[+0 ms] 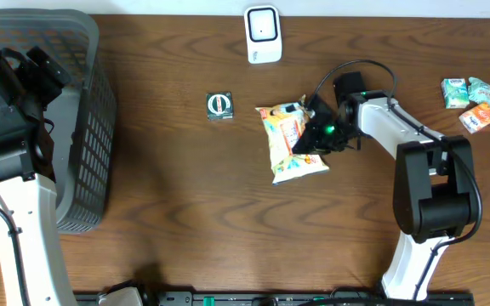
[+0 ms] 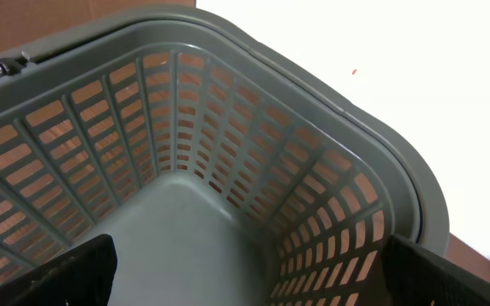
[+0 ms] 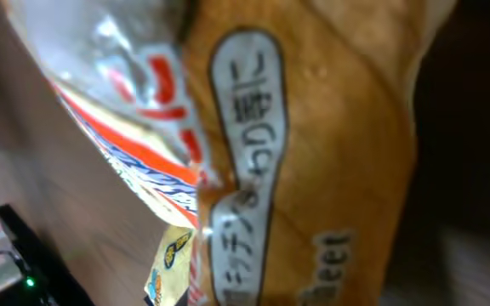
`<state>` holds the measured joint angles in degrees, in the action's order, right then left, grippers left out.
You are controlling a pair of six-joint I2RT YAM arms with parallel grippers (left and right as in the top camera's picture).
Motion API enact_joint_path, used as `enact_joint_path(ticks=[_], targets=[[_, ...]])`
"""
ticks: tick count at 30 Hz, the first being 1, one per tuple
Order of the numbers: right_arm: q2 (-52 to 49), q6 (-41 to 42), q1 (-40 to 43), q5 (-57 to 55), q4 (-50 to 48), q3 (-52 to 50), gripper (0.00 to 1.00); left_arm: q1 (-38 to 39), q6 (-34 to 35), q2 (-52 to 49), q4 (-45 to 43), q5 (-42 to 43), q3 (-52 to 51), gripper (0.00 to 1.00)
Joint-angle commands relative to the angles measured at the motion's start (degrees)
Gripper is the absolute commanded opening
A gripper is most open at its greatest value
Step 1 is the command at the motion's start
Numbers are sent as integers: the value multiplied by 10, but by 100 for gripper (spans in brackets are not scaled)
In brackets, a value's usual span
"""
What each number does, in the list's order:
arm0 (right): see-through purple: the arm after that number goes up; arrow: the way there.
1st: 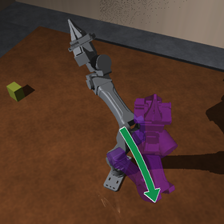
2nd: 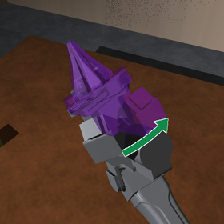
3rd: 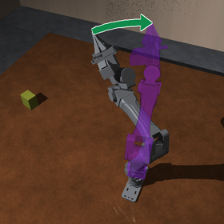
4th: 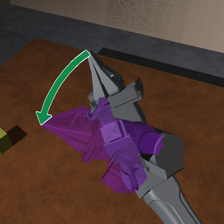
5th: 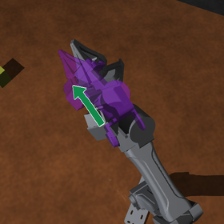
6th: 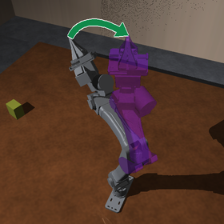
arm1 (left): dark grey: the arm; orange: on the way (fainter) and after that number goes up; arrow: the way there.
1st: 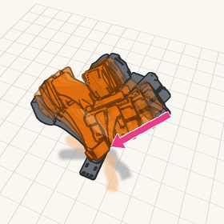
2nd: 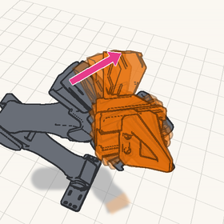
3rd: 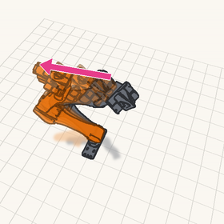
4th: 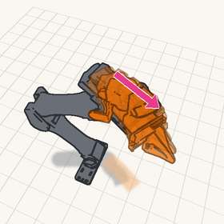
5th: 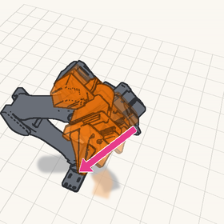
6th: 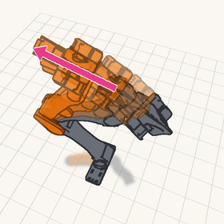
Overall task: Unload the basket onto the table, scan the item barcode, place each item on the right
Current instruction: 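Lift the snack bag and hold it against the scanner window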
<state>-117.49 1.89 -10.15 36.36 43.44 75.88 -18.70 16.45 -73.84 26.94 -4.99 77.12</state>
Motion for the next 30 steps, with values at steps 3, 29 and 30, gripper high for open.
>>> enact_joint_path(ticks=[3, 29, 30], targets=[[-2, 80, -8, 24, -66, 3, 1, -3, -6, -2, 0, -1, 9, 98], [-210, 407, -19, 207, -429, 418, 1, -3, -6, -2, 0, -2, 9, 98], [-224, 420, -19, 213, -440, 427, 1, -3, -6, -2, 0, -2, 9, 98]])
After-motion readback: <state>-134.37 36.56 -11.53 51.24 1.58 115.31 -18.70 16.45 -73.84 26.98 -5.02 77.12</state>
